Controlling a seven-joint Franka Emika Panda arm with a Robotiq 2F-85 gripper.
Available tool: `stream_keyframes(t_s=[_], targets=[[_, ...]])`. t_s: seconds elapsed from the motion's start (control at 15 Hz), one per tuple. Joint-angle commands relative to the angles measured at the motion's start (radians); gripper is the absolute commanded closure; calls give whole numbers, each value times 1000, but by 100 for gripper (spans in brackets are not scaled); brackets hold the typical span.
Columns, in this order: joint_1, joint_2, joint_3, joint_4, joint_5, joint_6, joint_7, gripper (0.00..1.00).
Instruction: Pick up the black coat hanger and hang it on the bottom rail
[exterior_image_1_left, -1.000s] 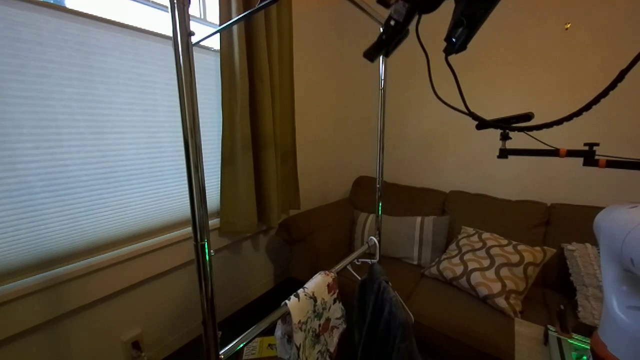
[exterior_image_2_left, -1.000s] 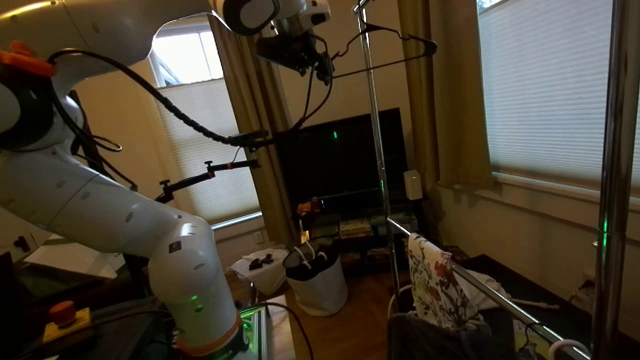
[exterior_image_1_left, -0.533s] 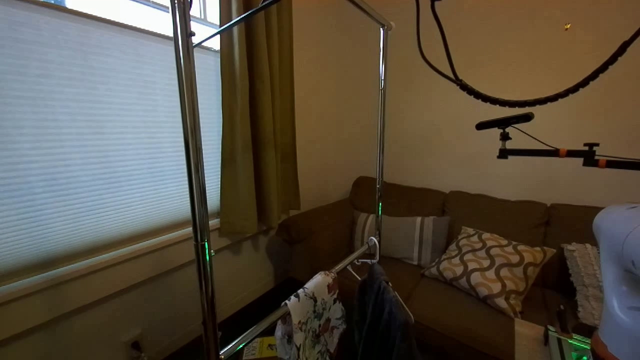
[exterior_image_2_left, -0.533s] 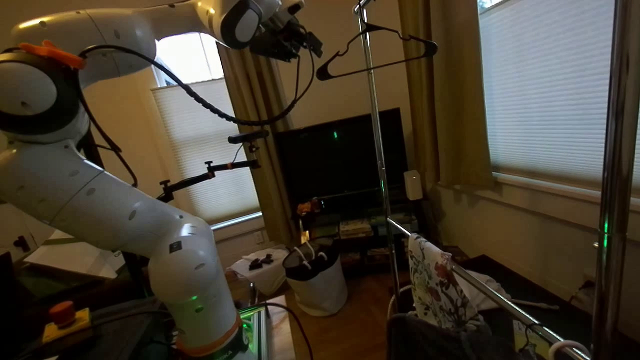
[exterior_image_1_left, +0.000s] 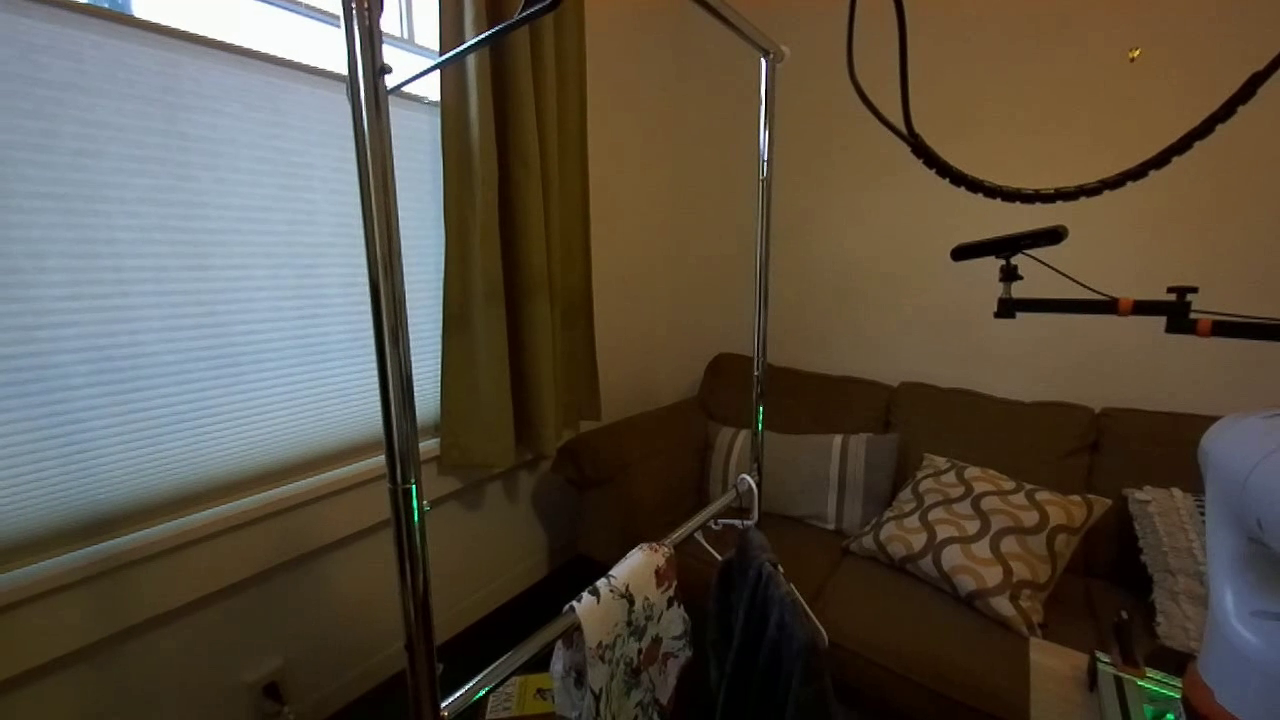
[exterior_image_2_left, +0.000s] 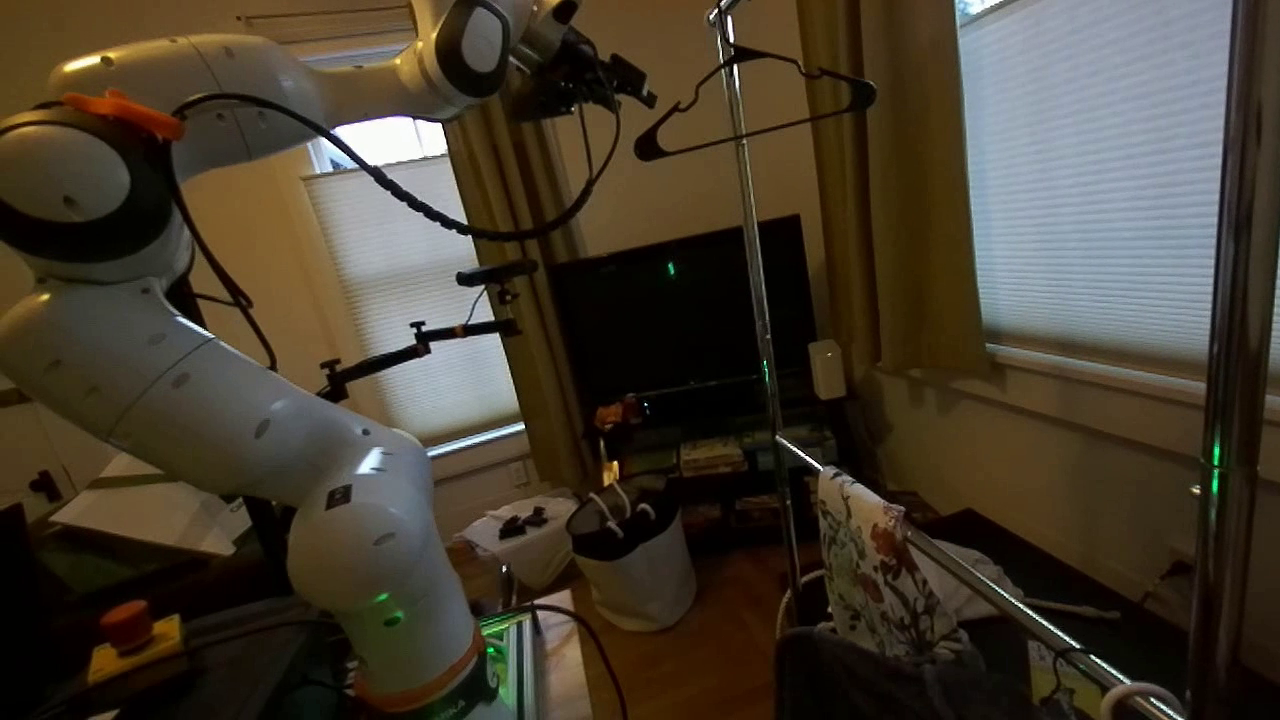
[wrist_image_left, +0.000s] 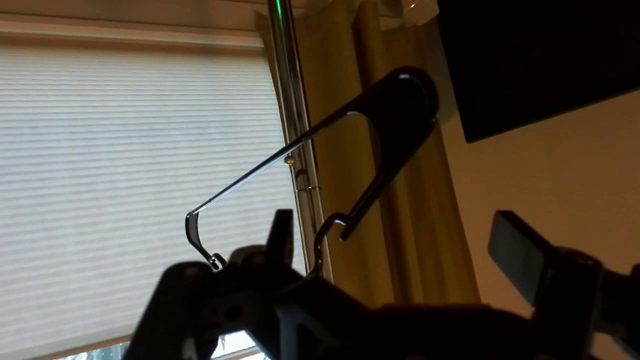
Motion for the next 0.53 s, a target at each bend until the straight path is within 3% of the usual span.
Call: stream_keyframes(t_s=[0.0, 0.47], targets=[[40, 14, -25, 4, -40, 4, 27, 0], [-74, 95, 88, 123, -200, -166, 294, 0]])
